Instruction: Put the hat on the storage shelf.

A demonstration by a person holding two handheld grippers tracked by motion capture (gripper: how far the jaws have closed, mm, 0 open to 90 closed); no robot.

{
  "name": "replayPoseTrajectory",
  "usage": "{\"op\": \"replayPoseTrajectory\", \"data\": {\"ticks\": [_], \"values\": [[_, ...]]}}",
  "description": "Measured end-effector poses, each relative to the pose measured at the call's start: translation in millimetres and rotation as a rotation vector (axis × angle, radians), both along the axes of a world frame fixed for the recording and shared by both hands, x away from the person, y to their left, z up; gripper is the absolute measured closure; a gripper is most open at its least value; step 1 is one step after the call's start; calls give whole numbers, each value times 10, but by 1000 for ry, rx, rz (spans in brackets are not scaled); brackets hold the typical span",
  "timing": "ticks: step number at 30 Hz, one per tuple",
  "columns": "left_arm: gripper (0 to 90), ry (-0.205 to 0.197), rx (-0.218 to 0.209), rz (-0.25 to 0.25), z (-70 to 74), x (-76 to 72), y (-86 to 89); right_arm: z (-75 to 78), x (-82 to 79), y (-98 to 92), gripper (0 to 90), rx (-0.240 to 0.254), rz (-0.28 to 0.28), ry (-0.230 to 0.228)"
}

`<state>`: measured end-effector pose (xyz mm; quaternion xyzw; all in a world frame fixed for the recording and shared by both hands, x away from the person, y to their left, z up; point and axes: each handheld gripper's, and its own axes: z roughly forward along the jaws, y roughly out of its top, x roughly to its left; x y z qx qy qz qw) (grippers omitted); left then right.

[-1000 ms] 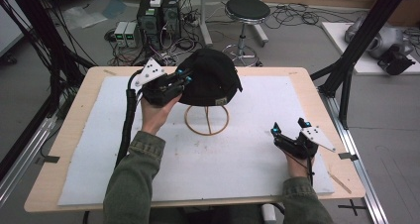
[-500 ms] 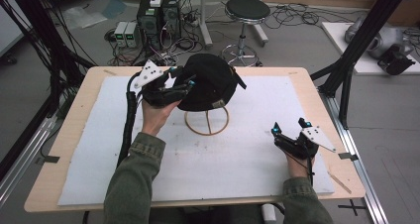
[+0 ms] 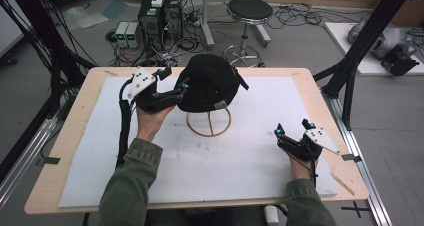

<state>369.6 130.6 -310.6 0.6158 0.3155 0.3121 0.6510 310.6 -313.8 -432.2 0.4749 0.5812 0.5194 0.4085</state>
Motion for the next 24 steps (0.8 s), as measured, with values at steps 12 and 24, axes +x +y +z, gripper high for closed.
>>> {"op": "replayPoseTrajectory", "data": {"ticks": [12, 24], "values": [[263, 1, -10, 50, -99, -164, 249, 10, -21, -4, 76, 10, -14, -7], [267, 2, -7, 139, -345, -346, 499, 20, -51, -1, 76, 14, -37, -19]]}}
